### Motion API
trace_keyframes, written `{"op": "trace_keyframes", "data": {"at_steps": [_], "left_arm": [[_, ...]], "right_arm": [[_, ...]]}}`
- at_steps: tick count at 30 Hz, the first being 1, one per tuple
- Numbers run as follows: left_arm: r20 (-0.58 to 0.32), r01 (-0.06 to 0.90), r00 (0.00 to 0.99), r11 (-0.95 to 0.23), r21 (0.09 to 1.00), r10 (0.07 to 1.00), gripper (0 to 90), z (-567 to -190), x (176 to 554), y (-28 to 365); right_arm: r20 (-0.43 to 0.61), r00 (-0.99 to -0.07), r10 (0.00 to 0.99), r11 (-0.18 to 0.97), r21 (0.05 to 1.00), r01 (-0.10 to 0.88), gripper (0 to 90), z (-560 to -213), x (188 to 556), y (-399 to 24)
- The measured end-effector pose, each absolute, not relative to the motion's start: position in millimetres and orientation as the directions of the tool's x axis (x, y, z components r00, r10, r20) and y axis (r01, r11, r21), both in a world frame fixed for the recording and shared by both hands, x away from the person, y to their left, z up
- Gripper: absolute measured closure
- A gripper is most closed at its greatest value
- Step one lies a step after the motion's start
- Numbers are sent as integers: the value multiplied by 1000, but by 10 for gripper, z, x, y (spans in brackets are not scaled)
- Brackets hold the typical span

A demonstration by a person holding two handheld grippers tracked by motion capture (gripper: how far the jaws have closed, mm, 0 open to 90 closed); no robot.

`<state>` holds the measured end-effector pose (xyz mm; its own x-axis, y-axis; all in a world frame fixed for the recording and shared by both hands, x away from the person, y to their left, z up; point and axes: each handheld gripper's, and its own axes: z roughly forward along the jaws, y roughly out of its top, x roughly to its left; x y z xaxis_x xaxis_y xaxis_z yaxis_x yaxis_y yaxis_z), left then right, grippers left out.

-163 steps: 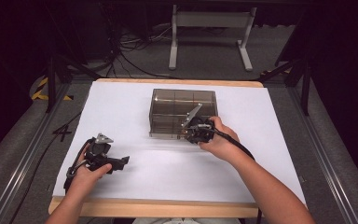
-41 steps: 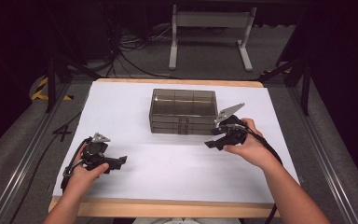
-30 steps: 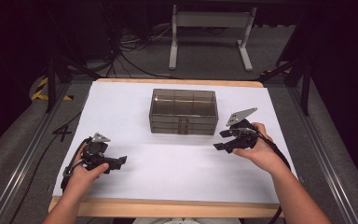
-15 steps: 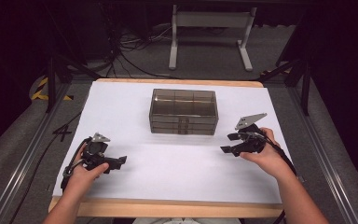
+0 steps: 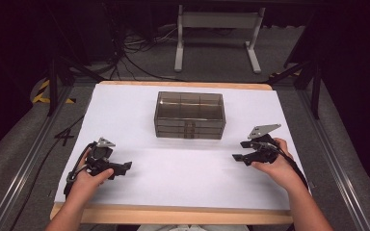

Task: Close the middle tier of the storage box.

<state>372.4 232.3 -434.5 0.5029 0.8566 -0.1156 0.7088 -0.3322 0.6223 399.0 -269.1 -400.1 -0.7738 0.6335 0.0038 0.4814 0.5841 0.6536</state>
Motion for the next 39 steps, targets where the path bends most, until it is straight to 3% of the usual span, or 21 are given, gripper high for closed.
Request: {"op": "trace_keyframes", "data": {"at_steps": [21, 30, 32, 39], "left_arm": [[-117, 717, 501, -336, 611, 858, 36, -4378, 3730, 2318], [-117, 718, 502, -338, 609, 857, 36, -4391, 3731, 2310], [-115, 715, 508, -344, 608, 853, 36, -4393, 3734, 2309], [-114, 715, 505, -341, 610, 855, 36, -4395, 3732, 2307]], "right_arm": [[-48, -732, 680, 569, 664, 485, 336, -4336, 3883, -2708], [-33, -699, 714, 509, 710, 487, 244, -4442, 3843, -2754], [-31, -699, 714, 500, 723, 478, 174, -4478, 3824, -2732], [-36, -695, 718, 499, 723, 478, 151, -4486, 3826, -2725]]}}
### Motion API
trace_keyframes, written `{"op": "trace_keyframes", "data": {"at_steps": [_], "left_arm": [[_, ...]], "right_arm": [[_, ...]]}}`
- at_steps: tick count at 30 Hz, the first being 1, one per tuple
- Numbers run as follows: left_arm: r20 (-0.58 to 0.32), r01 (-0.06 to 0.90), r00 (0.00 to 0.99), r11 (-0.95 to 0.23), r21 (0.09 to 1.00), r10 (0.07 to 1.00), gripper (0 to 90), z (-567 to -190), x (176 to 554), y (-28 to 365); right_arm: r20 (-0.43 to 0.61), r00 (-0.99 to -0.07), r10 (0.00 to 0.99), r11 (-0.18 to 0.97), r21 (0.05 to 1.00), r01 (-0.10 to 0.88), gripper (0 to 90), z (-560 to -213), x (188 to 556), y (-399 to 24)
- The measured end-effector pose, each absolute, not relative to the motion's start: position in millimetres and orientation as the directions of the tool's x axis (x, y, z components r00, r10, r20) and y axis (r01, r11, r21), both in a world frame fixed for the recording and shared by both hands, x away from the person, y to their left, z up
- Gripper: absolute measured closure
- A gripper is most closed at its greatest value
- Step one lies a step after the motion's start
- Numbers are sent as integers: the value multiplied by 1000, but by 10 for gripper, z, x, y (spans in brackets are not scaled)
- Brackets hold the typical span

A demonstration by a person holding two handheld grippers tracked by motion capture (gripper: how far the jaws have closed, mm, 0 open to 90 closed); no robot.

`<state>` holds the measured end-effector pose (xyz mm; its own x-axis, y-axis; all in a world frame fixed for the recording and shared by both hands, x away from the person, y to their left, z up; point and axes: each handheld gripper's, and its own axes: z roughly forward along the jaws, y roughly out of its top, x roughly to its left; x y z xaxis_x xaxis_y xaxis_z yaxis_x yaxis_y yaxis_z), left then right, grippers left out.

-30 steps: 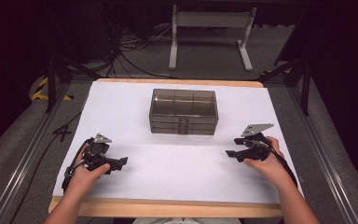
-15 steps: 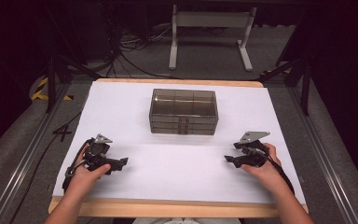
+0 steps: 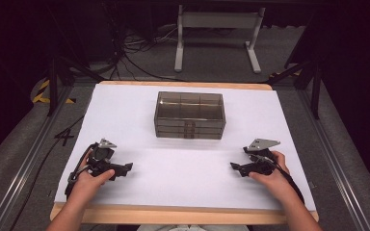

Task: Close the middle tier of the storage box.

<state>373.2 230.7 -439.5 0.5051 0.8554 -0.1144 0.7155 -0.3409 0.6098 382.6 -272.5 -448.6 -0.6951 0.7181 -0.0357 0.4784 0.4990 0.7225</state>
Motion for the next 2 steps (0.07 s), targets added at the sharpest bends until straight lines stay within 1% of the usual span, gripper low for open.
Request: {"op": "trace_keyframes", "data": {"at_steps": [2], "left_arm": [[-116, 715, 507, -342, 610, 854, 37, -4395, 3734, 2308]], "right_arm": [[-36, -693, 720, 499, 722, 480, 147, -4487, 3828, -2724]]}}
